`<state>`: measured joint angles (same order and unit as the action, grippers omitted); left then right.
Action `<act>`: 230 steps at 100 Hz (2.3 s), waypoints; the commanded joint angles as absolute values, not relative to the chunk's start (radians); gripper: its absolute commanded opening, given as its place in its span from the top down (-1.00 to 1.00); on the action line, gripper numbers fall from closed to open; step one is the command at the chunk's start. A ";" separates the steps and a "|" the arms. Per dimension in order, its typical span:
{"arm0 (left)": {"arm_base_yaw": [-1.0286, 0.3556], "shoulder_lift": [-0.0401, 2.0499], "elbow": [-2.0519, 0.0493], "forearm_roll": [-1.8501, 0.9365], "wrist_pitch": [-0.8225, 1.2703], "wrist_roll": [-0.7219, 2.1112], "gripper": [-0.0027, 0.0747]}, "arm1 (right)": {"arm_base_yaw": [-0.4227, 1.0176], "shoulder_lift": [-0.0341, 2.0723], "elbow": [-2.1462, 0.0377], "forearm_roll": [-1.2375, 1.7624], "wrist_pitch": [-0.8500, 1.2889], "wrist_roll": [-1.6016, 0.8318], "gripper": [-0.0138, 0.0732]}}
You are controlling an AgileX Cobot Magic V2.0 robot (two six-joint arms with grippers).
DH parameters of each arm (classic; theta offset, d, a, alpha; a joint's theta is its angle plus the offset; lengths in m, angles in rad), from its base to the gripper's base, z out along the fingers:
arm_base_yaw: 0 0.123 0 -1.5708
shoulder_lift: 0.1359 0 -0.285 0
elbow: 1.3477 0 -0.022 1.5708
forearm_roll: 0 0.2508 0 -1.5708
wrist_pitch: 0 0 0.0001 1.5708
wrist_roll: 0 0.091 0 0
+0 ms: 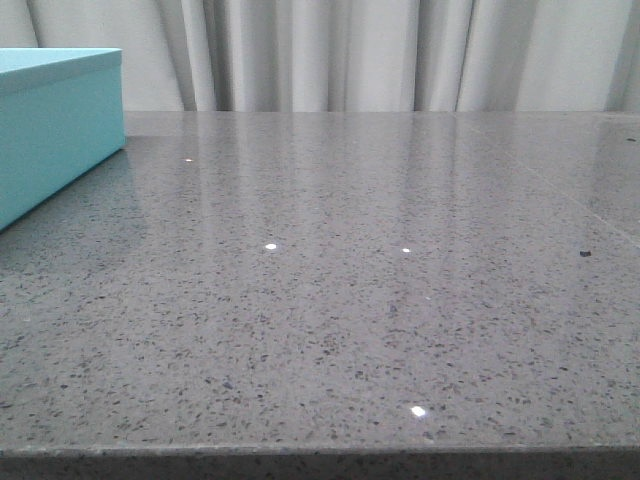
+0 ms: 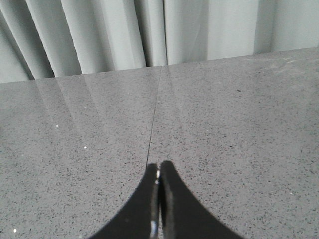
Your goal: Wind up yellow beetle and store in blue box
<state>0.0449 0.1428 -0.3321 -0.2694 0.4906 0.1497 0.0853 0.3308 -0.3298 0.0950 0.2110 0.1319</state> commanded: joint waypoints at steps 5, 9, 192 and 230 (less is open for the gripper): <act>0.044 0.154 -0.358 -0.289 0.412 0.150 0.98 | 0.084 0.340 -0.355 0.084 0.121 0.120 0.84; 0.044 0.154 -0.355 -0.289 0.412 0.150 0.98 | 0.084 0.340 -0.355 0.084 0.121 0.120 0.84; 0.012 -0.036 0.022 -0.114 0.032 0.071 0.98 | 0.082 0.292 -0.355 0.084 0.124 0.120 0.84; 0.012 -0.036 0.022 -0.114 0.032 0.071 0.98 | 0.026 0.117 -0.151 -0.007 -0.087 0.120 0.84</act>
